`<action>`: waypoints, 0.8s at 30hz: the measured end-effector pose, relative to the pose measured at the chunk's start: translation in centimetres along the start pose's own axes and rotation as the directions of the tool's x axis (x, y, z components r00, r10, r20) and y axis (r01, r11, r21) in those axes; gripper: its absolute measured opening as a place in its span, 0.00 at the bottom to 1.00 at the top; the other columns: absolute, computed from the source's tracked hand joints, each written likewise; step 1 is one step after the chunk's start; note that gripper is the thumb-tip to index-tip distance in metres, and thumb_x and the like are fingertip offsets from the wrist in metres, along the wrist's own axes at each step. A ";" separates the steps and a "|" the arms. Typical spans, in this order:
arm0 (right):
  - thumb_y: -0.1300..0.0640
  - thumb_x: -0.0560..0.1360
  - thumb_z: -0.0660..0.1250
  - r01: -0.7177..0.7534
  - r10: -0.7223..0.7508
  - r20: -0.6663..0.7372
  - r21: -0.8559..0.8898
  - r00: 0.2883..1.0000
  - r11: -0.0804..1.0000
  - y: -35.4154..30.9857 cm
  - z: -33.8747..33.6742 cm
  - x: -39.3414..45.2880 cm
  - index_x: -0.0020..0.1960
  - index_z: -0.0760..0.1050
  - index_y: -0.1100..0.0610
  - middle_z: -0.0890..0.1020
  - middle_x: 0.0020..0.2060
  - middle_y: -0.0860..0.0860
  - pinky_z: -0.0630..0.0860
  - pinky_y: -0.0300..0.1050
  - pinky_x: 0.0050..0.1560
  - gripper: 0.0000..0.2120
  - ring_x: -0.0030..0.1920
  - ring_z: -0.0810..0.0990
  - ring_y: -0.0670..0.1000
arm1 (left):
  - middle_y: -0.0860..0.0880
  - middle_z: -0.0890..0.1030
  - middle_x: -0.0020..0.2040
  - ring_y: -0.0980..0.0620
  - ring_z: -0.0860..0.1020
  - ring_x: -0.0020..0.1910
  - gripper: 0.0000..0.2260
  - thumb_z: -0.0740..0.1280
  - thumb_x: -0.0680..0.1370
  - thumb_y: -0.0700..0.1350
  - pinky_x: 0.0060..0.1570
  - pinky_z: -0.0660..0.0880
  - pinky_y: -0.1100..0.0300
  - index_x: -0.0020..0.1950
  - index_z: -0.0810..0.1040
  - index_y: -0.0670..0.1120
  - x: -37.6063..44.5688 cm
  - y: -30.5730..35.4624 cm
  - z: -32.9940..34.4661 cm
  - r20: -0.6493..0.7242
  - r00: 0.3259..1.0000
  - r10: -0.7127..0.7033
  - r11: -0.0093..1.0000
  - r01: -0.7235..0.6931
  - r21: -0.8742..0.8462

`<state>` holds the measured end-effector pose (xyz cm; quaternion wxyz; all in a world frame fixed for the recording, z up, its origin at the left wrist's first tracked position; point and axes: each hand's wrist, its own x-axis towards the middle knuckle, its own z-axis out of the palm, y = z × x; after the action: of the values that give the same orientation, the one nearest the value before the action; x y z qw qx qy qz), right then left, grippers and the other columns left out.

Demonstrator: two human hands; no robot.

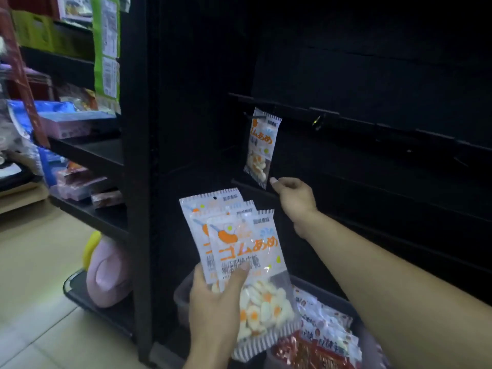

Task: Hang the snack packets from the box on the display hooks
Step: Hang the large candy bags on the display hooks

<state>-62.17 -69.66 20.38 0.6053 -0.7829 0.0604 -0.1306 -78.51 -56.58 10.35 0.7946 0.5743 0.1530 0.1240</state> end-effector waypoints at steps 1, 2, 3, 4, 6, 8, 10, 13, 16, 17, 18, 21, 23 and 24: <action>0.45 0.78 0.74 -0.029 0.028 0.036 0.014 0.999 0.999 1.2 -0.7 -1.8 0.56 0.83 0.51 0.87 0.54 0.49 0.79 0.54 0.66 0.12 0.58 0.84 0.52 | 0.59 0.89 0.47 0.56 0.88 0.44 0.13 0.79 0.75 0.51 0.47 0.83 0.53 0.58 0.82 0.55 -0.3 -0.1 0.2 0.017 1.000 0.000 1.000 0.001 -0.004; 0.45 0.79 0.73 -0.064 0.061 0.068 0.039 0.996 0.997 2.2 -1.4 -3.4 0.52 0.84 0.51 0.88 0.50 0.49 0.82 0.53 0.62 0.10 0.55 0.86 0.52 | 0.57 0.89 0.48 0.55 0.89 0.45 0.14 0.78 0.76 0.50 0.50 0.85 0.49 0.59 0.81 0.55 -0.8 -0.1 0.4 0.042 0.999 -0.008 1.000 0.008 -0.011; 0.45 0.80 0.72 -0.089 0.083 0.095 0.060 0.992 0.994 2.9 -2.2 -4.8 0.51 0.84 0.51 0.89 0.48 0.49 0.83 0.50 0.57 0.10 0.52 0.87 0.53 | 0.56 0.89 0.49 0.53 0.89 0.46 0.14 0.78 0.76 0.50 0.52 0.85 0.47 0.59 0.81 0.54 -1.1 -0.2 0.7 0.046 0.999 -0.016 0.999 0.018 -0.029; 0.45 0.81 0.71 -0.099 0.091 0.109 0.068 0.990 0.993 3.4 -3.0 -6.5 0.52 0.84 0.53 0.89 0.47 0.50 0.84 0.47 0.52 0.12 0.50 0.88 0.53 | 0.55 0.89 0.50 0.53 0.89 0.46 0.14 0.78 0.76 0.49 0.53 0.85 0.47 0.59 0.80 0.54 -1.4 -0.4 0.8 0.046 0.999 -0.021 0.999 0.022 -0.033; 0.44 0.82 0.68 -0.097 0.086 0.104 0.107 0.991 0.990 3.9 -4.2 -8.8 0.53 0.84 0.55 0.89 0.47 0.50 0.84 0.45 0.47 0.15 0.49 0.89 0.52 | 0.54 0.89 0.51 0.54 0.89 0.47 0.14 0.78 0.77 0.49 0.54 0.85 0.47 0.60 0.80 0.54 -1.7 -0.3 1.2 0.045 0.999 -0.026 0.999 0.027 -0.021; 0.42 0.81 0.69 -0.108 0.097 0.116 0.094 0.988 0.990 4.1 -5.4 -10.8 0.52 0.85 0.55 0.90 0.47 0.49 0.84 0.46 0.50 0.16 0.48 0.89 0.51 | 0.54 0.89 0.52 0.53 0.89 0.48 0.14 0.79 0.76 0.50 0.55 0.85 0.46 0.60 0.80 0.54 -2.0 -0.2 1.4 0.050 0.998 -0.033 0.999 0.034 -0.018; 0.45 0.78 0.74 -0.140 0.128 0.178 0.058 0.976 0.988 4.4 -6.2 -12.3 0.53 0.85 0.55 0.90 0.47 0.51 0.85 0.52 0.55 0.13 0.49 0.89 0.53 | 0.55 0.89 0.51 0.53 0.89 0.49 0.15 0.80 0.75 0.51 0.56 0.85 0.45 0.59 0.81 0.54 -2.2 -0.1 1.6 0.043 0.999 -0.029 0.999 0.031 -0.030; 0.52 0.74 0.79 -0.201 0.180 0.246 0.066 0.953 0.977 4.1 -6.5 -14.1 0.54 0.84 0.58 0.90 0.47 0.54 0.86 0.54 0.50 0.13 0.47 0.90 0.56 | 0.56 0.89 0.50 0.55 0.89 0.47 0.20 0.81 0.73 0.55 0.54 0.85 0.47 0.61 0.81 0.52 -2.4 0.1 1.4 0.019 1.000 -0.008 1.000 0.009 -0.028; 0.55 0.75 0.79 -0.149 0.126 0.200 0.104 0.972 0.983 3.7 -6.3 -14.0 0.54 0.82 0.59 0.89 0.47 0.55 0.86 0.54 0.48 0.12 0.46 0.89 0.57 | 0.56 0.89 0.50 0.55 0.89 0.47 0.25 0.80 0.69 0.62 0.54 0.85 0.48 0.61 0.81 0.54 -2.4 0.4 1.3 0.033 0.999 -0.008 0.999 0.009 -0.044; 0.56 0.75 0.78 -0.126 0.103 0.177 0.123 0.979 0.984 3.3 -6.2 -13.7 0.54 0.80 0.60 0.89 0.46 0.55 0.86 0.56 0.49 0.12 0.47 0.89 0.59 | 0.58 0.89 0.49 0.56 0.88 0.47 0.25 0.78 0.68 0.64 0.53 0.85 0.49 0.61 0.81 0.55 -2.4 0.5 1.3 0.030 1.000 -0.009 0.999 0.010 -0.045; 0.56 0.76 0.77 -0.104 0.081 0.142 0.159 0.987 0.982 2.9 -6.2 -13.3 0.53 0.79 0.59 0.89 0.46 0.56 0.86 0.58 0.50 0.11 0.47 0.89 0.60 | 0.59 0.89 0.48 0.58 0.88 0.46 0.24 0.75 0.69 0.67 0.51 0.84 0.52 0.60 0.81 0.57 -2.4 0.7 1.3 0.031 1.000 -0.003 0.999 0.004 -0.042; 0.60 0.78 0.75 -0.006 0.013 -0.020 0.323 1.000 0.946 0.8 -6.5 -11.7 0.53 0.77 0.59 0.89 0.46 0.58 0.84 0.58 0.51 0.09 0.46 0.86 0.59 | 0.62 0.85 0.50 0.63 0.82 0.49 0.15 0.70 0.76 0.65 0.44 0.77 0.62 0.58 0.80 0.59 -2.0 0.6 1.1 0.028 1.000 -0.014 0.999 0.015 -0.043; 0.61 0.79 0.74 0.075 -0.047 -0.089 0.352 0.995 0.933 -1.0 -6.9 -10.8 0.55 0.76 0.59 0.89 0.44 0.55 0.85 0.57 0.51 0.09 0.46 0.88 0.56 | 0.60 0.87 0.52 0.60 0.84 0.51 0.14 0.72 0.78 0.61 0.47 0.77 0.61 0.60 0.82 0.57 -1.6 0.2 0.8 0.032 0.999 -0.029 0.998 0.031 -0.058; 0.61 0.79 0.74 0.111 -0.079 -0.107 0.340 0.991 0.934 -1.8 -7.1 -10.4 0.56 0.77 0.59 0.89 0.43 0.53 0.86 0.55 0.52 0.09 0.46 0.89 0.54 | 0.60 0.88 0.52 0.60 0.85 0.52 0.14 0.74 0.78 0.59 0.49 0.78 0.60 0.61 0.82 0.56 -1.6 0.0 0.8 0.039 0.999 -0.030 0.998 0.032 -0.054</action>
<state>-74.21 -73.14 22.41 0.7228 -0.6597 0.0266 -0.2040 -79.65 -57.83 10.69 0.8146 0.5522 0.1431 0.1045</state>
